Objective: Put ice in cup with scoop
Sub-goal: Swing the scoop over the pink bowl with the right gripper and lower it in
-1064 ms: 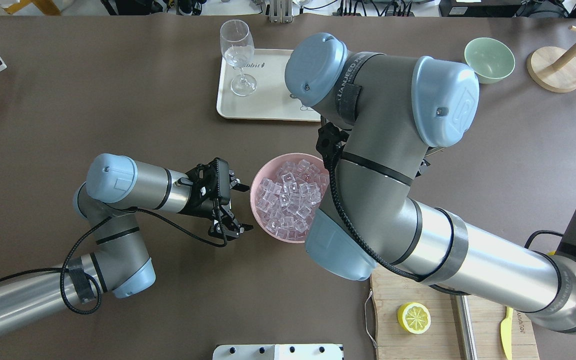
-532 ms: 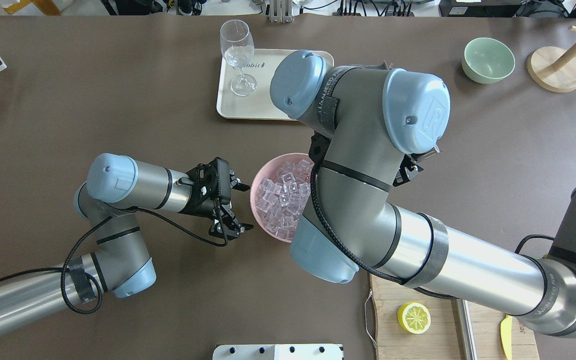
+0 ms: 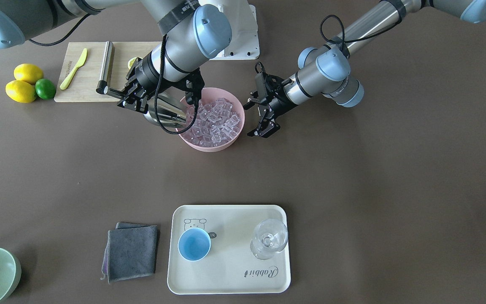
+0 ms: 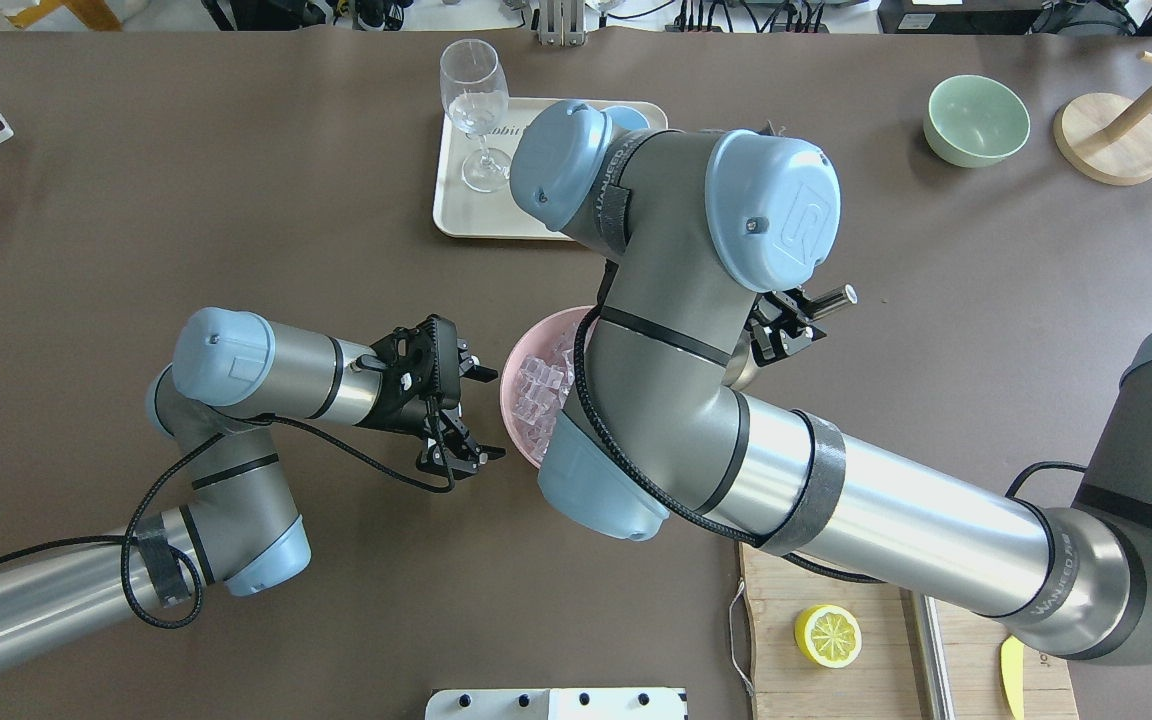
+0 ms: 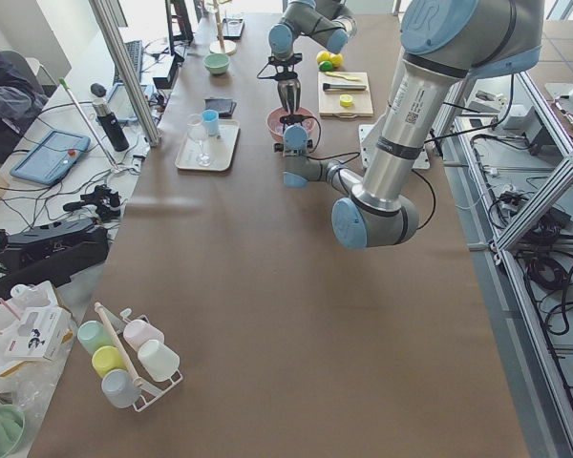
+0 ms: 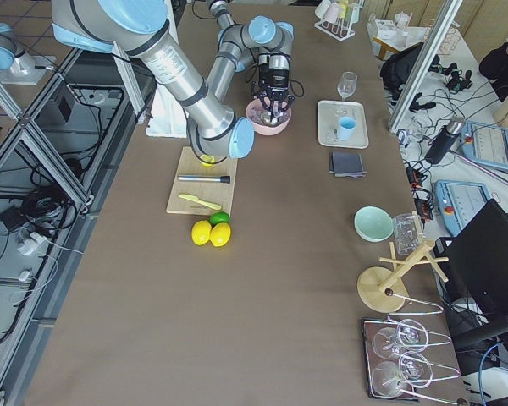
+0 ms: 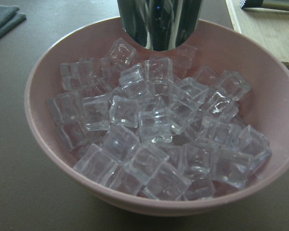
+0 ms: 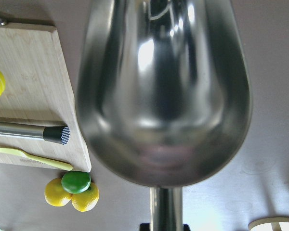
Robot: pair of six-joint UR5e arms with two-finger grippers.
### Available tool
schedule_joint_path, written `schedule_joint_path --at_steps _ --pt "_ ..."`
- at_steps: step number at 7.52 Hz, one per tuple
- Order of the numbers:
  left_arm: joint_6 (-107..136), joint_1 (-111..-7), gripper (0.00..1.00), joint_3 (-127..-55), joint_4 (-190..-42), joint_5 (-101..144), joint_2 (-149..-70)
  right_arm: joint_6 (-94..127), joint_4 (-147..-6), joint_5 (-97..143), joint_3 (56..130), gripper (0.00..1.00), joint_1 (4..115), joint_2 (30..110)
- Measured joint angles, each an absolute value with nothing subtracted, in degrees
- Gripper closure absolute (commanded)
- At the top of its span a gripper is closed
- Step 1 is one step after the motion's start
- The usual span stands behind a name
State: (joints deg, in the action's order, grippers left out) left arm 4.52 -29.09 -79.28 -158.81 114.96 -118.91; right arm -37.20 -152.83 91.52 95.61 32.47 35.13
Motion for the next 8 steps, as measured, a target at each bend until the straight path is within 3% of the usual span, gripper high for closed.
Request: schedule_joint_path --at_steps 8 --pt "4.48 -29.09 0.02 -79.28 -158.74 114.96 -118.83 -33.58 -146.58 91.54 87.12 1.0 30.24 31.73"
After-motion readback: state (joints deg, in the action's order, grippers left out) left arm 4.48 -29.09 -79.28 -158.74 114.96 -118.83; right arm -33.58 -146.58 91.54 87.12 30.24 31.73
